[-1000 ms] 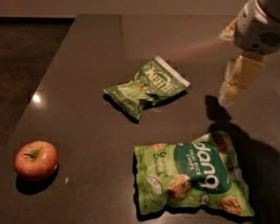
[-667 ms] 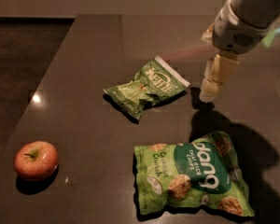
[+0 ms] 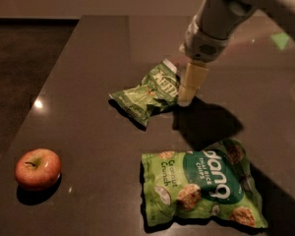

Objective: Pick green jalapeno chip bag

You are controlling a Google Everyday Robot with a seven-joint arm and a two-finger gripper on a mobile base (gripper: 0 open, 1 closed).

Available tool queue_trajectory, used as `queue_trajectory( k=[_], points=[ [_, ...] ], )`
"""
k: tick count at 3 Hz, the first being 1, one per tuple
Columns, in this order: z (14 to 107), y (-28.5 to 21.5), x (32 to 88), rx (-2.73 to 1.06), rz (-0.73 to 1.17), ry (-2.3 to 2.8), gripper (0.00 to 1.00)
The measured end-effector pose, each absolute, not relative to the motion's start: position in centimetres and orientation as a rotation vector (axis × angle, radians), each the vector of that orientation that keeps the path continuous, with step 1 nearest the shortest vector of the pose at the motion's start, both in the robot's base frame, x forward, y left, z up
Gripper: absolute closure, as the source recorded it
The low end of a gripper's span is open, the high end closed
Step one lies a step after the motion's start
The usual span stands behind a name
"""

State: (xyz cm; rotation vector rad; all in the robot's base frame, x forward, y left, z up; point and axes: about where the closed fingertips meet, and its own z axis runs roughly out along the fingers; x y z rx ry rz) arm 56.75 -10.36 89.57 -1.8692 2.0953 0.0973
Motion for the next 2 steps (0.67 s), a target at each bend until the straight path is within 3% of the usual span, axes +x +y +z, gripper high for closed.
queue_trajectory(
  k=[2],
  points=[
    [85.4, -6.4, 59.4, -1.961, 0.114, 2.059, 0.0]
  ],
)
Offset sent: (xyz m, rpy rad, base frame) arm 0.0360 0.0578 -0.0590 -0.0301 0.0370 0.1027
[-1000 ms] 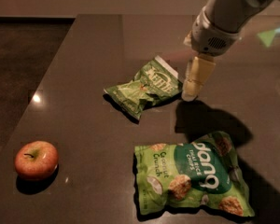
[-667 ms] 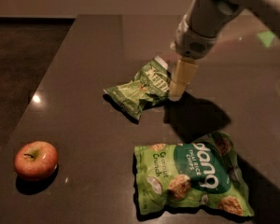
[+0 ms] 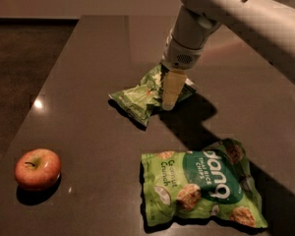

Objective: Pick green jalapeno chip bag

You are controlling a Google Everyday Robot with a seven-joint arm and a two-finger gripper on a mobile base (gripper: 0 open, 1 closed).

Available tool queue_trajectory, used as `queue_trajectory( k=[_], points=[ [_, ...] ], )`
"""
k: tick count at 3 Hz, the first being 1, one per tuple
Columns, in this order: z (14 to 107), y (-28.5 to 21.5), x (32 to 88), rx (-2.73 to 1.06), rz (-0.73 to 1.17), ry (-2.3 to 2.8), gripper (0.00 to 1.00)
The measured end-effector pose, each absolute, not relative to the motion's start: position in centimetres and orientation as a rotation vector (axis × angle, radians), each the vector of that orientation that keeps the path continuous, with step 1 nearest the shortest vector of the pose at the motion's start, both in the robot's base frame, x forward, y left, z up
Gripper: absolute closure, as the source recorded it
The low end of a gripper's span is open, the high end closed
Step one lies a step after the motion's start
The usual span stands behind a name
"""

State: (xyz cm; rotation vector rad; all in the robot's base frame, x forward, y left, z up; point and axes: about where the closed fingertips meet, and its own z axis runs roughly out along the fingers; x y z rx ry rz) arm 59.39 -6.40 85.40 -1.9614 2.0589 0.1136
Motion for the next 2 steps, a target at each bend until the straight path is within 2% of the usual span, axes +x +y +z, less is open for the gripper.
queue_trajectory(
  k=[1, 2],
  points=[
    [84.92, -5.51, 59.47, -2.003, 0.121, 2.049, 0.18],
    [85.08, -5.07, 58.99, -2.045, 0.139, 2.033, 0.42]
  ],
)
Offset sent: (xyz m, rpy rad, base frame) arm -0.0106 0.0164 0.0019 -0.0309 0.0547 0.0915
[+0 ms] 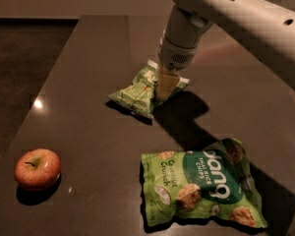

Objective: Pick green jalapeno chip bag

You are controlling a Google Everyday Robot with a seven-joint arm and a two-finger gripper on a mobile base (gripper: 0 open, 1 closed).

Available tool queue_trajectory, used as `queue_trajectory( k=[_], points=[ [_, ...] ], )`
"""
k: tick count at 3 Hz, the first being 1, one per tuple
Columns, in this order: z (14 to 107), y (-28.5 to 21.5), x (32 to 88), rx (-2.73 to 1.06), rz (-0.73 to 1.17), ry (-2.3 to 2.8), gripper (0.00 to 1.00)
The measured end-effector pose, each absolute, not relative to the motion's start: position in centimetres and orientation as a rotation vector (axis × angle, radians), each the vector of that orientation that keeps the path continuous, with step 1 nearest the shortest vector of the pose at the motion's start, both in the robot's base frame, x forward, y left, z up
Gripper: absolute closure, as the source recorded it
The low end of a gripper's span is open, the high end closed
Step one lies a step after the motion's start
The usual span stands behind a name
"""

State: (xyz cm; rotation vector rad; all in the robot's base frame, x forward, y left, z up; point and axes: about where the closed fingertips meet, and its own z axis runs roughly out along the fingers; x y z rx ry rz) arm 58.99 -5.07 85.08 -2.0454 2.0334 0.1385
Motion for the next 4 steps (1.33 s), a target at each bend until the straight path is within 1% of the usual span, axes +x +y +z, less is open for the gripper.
queue_trajectory(
  k=[2, 3, 4],
  points=[
    [85.9, -4.9, 58.1, -2.08, 0.157, 2.018, 0.88],
    [86.5, -5.2, 57.9, -2.067, 0.178, 2.025, 1.0],
    [88.7, -5.4, 57.6, -2.031, 0.236, 2.006, 1.0]
  ],
)
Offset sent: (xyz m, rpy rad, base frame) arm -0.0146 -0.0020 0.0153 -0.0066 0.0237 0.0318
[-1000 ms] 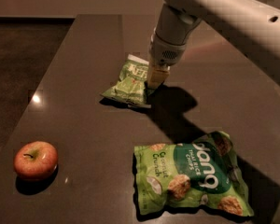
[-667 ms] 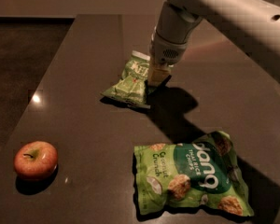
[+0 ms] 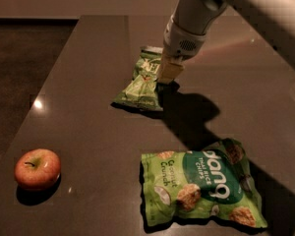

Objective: Pick green jalapeno chip bag

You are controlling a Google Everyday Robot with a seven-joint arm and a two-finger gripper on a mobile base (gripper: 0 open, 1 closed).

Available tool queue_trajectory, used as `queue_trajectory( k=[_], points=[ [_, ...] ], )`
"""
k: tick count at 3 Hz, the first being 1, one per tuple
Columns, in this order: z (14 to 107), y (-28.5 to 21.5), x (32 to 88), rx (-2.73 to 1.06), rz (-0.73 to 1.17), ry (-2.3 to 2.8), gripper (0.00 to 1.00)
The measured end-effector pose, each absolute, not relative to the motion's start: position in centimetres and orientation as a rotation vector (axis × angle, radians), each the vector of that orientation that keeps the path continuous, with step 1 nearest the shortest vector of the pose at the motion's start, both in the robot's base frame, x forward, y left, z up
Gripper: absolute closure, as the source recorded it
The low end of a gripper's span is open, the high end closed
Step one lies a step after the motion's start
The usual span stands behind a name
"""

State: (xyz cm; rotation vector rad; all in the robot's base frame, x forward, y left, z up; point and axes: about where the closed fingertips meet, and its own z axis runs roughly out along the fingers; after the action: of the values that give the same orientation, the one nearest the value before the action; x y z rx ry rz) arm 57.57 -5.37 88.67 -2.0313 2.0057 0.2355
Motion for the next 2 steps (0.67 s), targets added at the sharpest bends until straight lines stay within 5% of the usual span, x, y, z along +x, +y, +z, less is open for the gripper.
queue_trajectory(
  k=[2],
  points=[
    [95.4, -4.8, 57.0, -1.955, 0.417, 1.876, 1.0]
  ],
)
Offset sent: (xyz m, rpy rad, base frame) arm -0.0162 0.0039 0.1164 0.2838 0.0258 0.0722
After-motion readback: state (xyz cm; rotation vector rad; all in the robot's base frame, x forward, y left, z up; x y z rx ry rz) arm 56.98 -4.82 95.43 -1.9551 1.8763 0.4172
